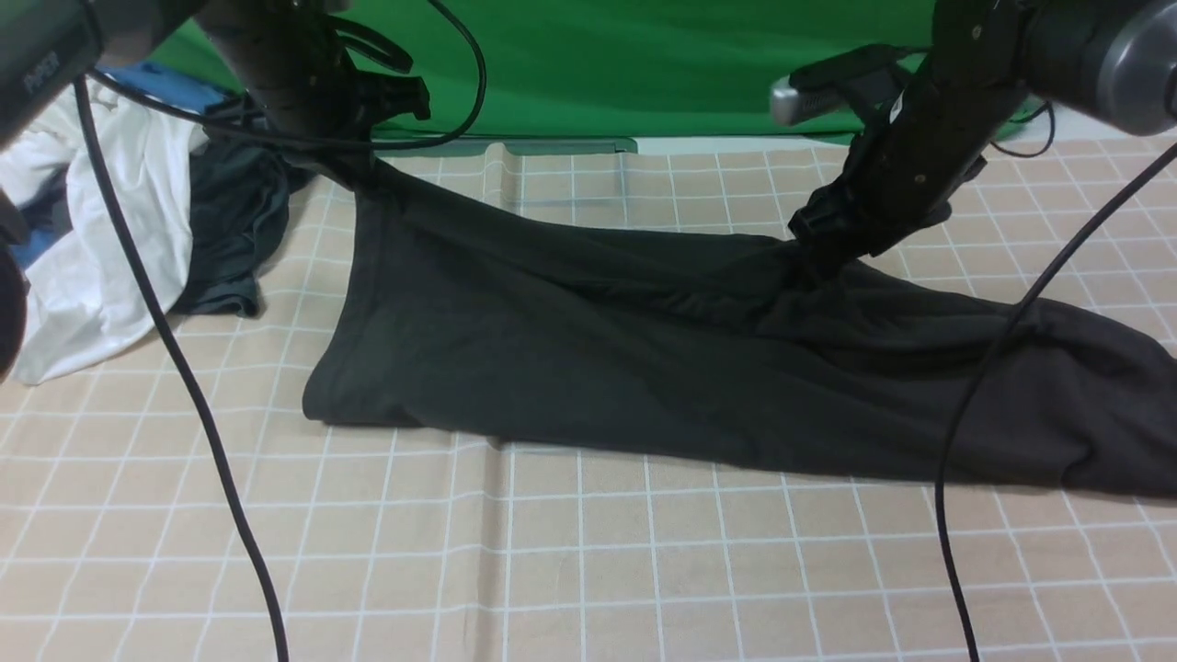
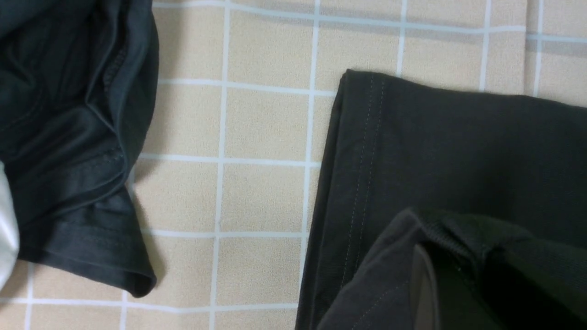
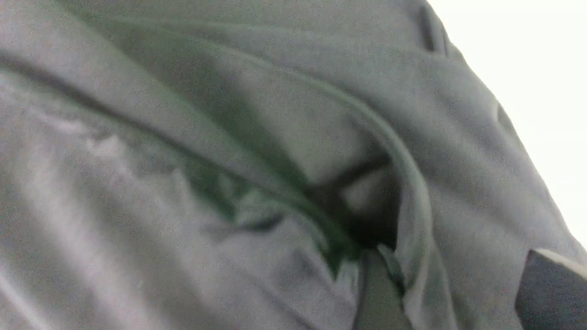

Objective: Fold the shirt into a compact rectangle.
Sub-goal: 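Fold the black garment in half by bringing its near edge over to the far edge, then pull the folded dark garment lengthwise by its ends to straighten it flat on the table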

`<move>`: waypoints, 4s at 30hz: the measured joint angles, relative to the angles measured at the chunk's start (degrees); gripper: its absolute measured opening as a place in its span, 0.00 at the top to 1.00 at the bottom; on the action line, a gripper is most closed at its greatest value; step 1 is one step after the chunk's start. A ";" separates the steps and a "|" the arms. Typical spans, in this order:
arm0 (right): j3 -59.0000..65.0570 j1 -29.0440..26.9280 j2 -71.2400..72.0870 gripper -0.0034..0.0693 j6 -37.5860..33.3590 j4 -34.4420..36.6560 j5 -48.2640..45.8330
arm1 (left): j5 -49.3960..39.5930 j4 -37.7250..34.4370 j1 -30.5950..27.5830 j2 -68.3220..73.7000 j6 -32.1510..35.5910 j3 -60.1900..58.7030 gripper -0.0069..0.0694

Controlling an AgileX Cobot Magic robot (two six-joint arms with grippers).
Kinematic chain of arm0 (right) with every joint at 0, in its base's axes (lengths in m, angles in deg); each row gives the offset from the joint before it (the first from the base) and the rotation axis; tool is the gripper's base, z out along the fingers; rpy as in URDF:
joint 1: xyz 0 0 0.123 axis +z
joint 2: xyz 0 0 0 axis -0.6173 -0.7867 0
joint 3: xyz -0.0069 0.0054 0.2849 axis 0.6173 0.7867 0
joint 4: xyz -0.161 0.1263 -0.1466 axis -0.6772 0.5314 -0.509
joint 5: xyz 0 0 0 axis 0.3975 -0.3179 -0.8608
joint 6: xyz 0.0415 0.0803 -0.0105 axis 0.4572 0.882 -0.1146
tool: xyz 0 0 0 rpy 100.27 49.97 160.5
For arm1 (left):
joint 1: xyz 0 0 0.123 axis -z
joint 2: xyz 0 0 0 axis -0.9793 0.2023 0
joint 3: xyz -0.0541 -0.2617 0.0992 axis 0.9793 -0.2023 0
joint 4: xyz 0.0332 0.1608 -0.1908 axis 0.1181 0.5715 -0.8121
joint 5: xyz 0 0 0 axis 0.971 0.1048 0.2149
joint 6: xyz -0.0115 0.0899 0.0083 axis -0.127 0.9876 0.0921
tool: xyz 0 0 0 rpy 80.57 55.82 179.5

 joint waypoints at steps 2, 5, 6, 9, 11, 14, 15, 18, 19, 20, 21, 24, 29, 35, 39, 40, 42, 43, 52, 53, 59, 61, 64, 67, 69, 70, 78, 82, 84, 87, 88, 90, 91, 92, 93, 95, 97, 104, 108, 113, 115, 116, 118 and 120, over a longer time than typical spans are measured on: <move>0.00 0.29 0.00 0.36 0.28 0.00 -1.27 | -0.14 0.00 0.00 0.00 0.00 0.00 0.86; 0.00 1.02 -0.57 0.36 0.71 0.00 -3.15 | -0.32 0.00 0.00 0.00 0.00 0.00 0.86; 0.00 1.32 -0.70 0.36 0.85 0.00 -3.61 | -0.39 0.06 0.00 0.00 0.00 0.00 0.86; 0.00 2.49 -0.95 0.36 0.86 0.00 -3.45 | -0.74 0.11 0.00 0.00 0.00 0.00 0.86; 0.00 3.29 -1.08 0.36 0.73 -0.05 -2.74 | -0.75 0.11 0.00 0.00 0.00 0.00 0.86; 0.00 3.81 -2.12 0.36 0.61 -0.04 -1.64 | -0.87 0.17 0.00 0.01 0.00 0.00 0.86; 0.00 3.85 -2.72 0.36 0.61 -0.04 -1.26 | -0.87 0.17 0.00 0.01 0.00 0.00 0.86; 0.00 3.85 -4.48 0.37 0.68 -0.39 -0.18 | -0.87 0.17 0.00 0.01 0.00 0.00 0.86; 0.00 3.80 -5.01 0.38 0.68 -0.44 0.32 | -0.87 0.17 0.00 0.01 0.00 0.00 0.86; 0.00 3.80 -5.47 0.42 0.68 -0.73 0.90 | -0.87 0.17 0.00 0.01 0.00 0.00 0.86; 0.00 3.80 -5.58 0.46 0.68 -0.93 1.54 | -0.87 0.17 0.00 0.01 0.00 0.00 0.86; 0.00 3.80 -5.64 0.61 0.66 -1.83 3.13 | -0.87 0.11 0.00 0.01 0.00 0.00 0.86; 0.00 3.80 -5.58 0.84 -1.18 -2.12 2.95 | -0.87 0.05 0.00 0.01 0.00 0.00 0.86; 0.00 3.73 -3.10 0.84 -3.08 -2.95 2.42 | -2.55 0.01 0.00 0.06 -0.54 1.86 0.86; -0.75 2.63 -0.52 0.84 -3.30 -3.41 4.11 | -2.61 -0.29 -0.37 0.06 -1.85 3.64 0.86; -1.36 1.85 -0.09 0.84 -3.26 -3.41 4.87 | -2.48 -0.34 -0.58 0.06 -2.52 3.71 0.86; -2.14 0.79 0.08 0.84 -3.00 -3.41 6.77 | -1.72 -0.34 -0.76 0.18 -3.28 3.79 0.86; -2.22 0.28 0.08 0.84 -3.00 -3.41 8.00 | -1.11 -0.34 -0.83 0.35 -3.54 3.85 0.86; -2.22 -0.41 -4.23 0.84 -3.39 -3.10 15.52 | 5.24 -0.05 -0.98 5.34 -4.50 4.03 0.86; -2.22 -0.41 -4.46 0.84 -3.44 -3.10 15.89 | 5.61 -0.05 -0.98 5.60 -4.50 4.03 0.86; -2.17 -0.41 -6.59 0.84 -3.50 -3.41 22.06 | 9.45 0.74 -1.05 7.56 -4.70 4.03 0.82; -2.17 -0.41 -6.80 0.83 -3.50 -3.41 23.68 | 10.17 1.16 -1.05 7.93 -4.70 4.03 0.77; -2.17 -0.41 -6.98 0.78 -3.50 -3.41 26.61 | 12.13 1.85 -1.05 8.16 -4.70 4.03 0.66; -2.56 -0.41 -6.61 0.61 -3.50 -4.90 26.97 | 12.82 3.48 -1.05 7.54 -4.47 4.03 0.54; -3.15 -0.41 -5.93 0.55 -3.50 -5.86 24.72 | 11.82 3.91 -1.05 6.92 -3.97 4.03 0.52; -3.70 -0.41 -4.89 0.51 -3.50 -7.27 21.81 | 10.58 3.84 -1.12 5.81 -2.57 4.03 0.51; -5.84 -4.04 6.09 0.86 -3.50 -12.57 0.46 | 0.60 -0.05 0.65 -2.87 6.86 2.61 0.85; -5.83 -9.66 7.21 0.91 -3.50 -11.73 -8.62 | -0.35 -0.30 3.25 -5.46 7.80 -2.40 0.89; -5.11 -12.94 7.08 0.90 -3.52 -9.19 -11.38 | -0.41 -0.42 5.18 -6.16 7.89 -5.82 0.89; -2.21 -17.96 7.03 0.90 -4.57 -1.83 -12.71 | 1.04 -0.47 8.24 -6.63 8.00 -12.32 0.89; -1.27 -19.18 7.03 0.89 -5.19 -0.21 -12.83 | 2.00 -0.46 9.16 -6.63 8.00 -14.60 0.88; 1.08 -20.57 6.69 0.85 -6.45 2.21 -13.03 | 3.98 -0.68 10.16 -6.63 7.95 -18.28 0.88; 1.54 -20.77 6.61 0.83 -6.84 2.54 -13.03 | 4.69 -0.82 10.49 -6.63 7.82 -19.59 0.88; 2.90 -21.05 6.40 0.76 -8.07 3.24 -12.38 | 6.52 -1.15 11.05 -6.63 7.76 -22.40 0.88; 3.94 -21.12 6.10 0.69 -9.03 3.58 -11.54 | 7.55 -1.38 11.16 -6.63 7.60 -24.17 0.88; 5.67 -20.92 5.45 0.56 -10.65 4.24 -9.20 | 9.66 -1.55 11.23 -6.63 6.89 -26.89 0.88; 6.94 -20.81 4.87 0.47 -11.99 4.58 -6.33 | 11.50 -1.49 11.23 -6.63 6.08 -29.18 0.88; 8.16 -20.81 1.89 0.40 -12.87 4.82 2.24 | 14.45 -1.25 11.23 -6.63 5.85 -32.50 0.88; 8.16 -20.81 -0.65 0.48 -12.89 5.51 2.65 | 14.65 -1.30 11.23 -6.63 5.85 -32.50 0.88; 8.29 -20.81 -1.72 0.83 -12.94 5.75 2.34 | 14.65 -1.30 11.23 -6.63 5.57 -32.50 0.88; 8.08 -20.81 -1.72 0.88 -13.41 5.73 2.33 | 14.65 -1.25 11.23 -6.63 5.57 -32.50 0.88; 7.94 -20.81 -1.72 0.88 -13.57 5.73 2.25 | 14.65 -1.25 11.23 -6.63 5.57 -32.50 0.88; 6.97 -20.81 -1.72 0.89 -13.69 5.42 1.50 | 14.65 -1.25 11.23 -6.63 5.57 -32.50 0.88; 5.65 -20.81 -1.72 0.89 -13.76 4.95 0.76 | 14.70 -1.25 11.23 -6.63 5.57 -32.50 0.88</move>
